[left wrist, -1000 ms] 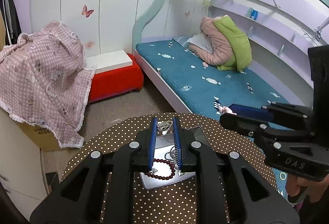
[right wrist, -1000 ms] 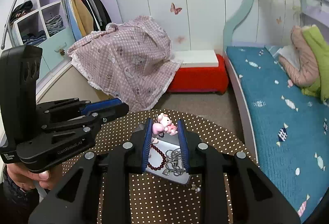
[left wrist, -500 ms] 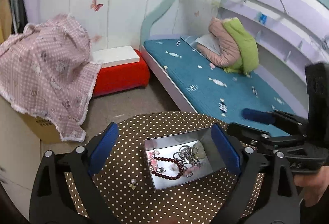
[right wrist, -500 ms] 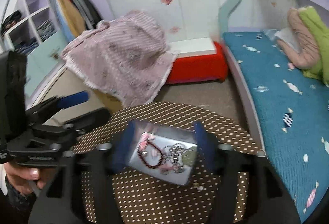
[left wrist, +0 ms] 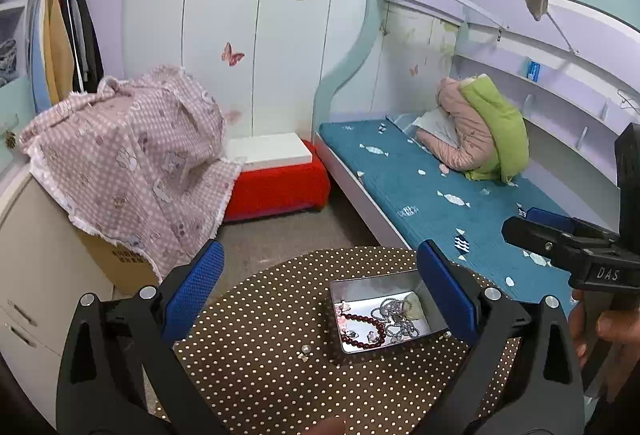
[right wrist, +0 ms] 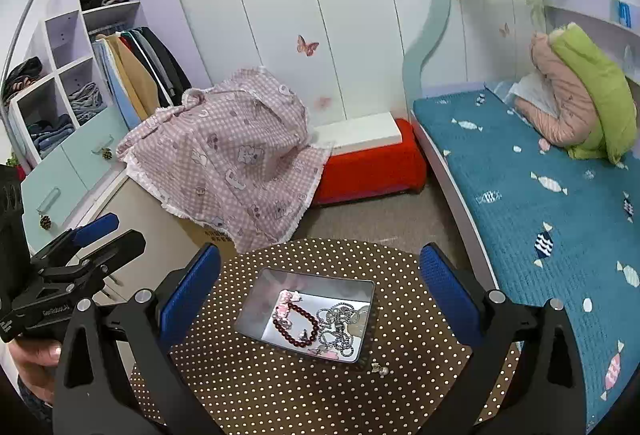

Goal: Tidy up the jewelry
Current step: 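Move both tools back toward the pearl earring beside the box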

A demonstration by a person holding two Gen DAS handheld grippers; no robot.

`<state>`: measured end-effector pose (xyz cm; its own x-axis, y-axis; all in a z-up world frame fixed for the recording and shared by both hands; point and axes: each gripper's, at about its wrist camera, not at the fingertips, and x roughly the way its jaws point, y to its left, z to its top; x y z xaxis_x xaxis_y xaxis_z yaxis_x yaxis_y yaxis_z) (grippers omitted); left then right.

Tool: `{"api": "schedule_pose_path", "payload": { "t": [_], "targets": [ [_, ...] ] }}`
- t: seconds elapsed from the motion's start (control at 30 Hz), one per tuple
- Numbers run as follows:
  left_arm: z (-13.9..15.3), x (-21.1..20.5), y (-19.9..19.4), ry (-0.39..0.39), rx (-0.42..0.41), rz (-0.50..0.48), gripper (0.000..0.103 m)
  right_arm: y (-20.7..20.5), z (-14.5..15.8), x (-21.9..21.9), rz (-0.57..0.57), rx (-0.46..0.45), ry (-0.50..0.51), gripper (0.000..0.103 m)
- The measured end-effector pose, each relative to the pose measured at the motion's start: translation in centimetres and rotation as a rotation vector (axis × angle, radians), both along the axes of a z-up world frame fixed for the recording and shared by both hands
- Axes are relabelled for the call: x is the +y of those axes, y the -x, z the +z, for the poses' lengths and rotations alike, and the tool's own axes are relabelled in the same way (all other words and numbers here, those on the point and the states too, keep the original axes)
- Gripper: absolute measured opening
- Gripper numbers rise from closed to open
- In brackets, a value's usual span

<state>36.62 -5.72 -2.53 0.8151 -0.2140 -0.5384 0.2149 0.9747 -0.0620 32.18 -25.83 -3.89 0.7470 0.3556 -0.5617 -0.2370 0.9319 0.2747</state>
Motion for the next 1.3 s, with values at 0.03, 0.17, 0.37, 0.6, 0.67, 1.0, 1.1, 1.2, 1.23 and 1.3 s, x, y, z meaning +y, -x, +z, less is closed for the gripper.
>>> {"api": "schedule_pose_path", "payload": {
  "t": [0.03,0.17,0.37,0.6,0.67,1.0,1.1,1.2,1.23,1.3],
  "targets": [
    [0.3,0.1,0.5,-0.004,-0.009,0.002,0.097,0.3,0.3,0.1,0.003,-0.007,0.001,0.096],
    [1.2,0.5,2.1,-0.012,-0.037,0.006,0.097,1.8,1.5,0.4,0.008,-0.045,0.008,0.096],
    [2.3,0.9,4.4,-0.019,-0.073,0.004,0.097,4.1,2.7,0.5,0.006,-0.093,0.009,0.096],
    [2.9,1.3,6.9,-0.017,-0.108,0.011,0.097,7.2,3.7,0.0,-0.015,-0.144,0.011,0.096],
    [2.9,1.5,7.6,-0.016,-0.116,0.014,0.097,8.4,3.7,-0.2,-0.024,-0.16,0.017,0.096],
    [0.6,2.6,10.5,-0.032,-0.114,0.042,0.097,12.5,1.8,-0.9,-0.086,-0.176,0.068,0.096],
    [-1.2,3.0,10.6,-0.047,-0.086,0.052,0.097,12.9,0.0,-1.2,-0.108,-0.147,0.098,0.096],
    [-3.6,3.5,10.2,-0.05,-0.034,0.062,0.097,12.7,-2.3,-1.4,-0.119,-0.089,0.107,0.096],
    [-4.3,3.6,10.1,-0.054,-0.022,0.067,0.097,12.6,-2.9,-1.5,-0.123,-0.074,0.108,0.096],
    [-5.9,3.6,9.8,-0.069,0.009,0.074,0.097,12.3,-4.4,-1.7,-0.13,-0.037,0.109,0.096]
  ]
}}
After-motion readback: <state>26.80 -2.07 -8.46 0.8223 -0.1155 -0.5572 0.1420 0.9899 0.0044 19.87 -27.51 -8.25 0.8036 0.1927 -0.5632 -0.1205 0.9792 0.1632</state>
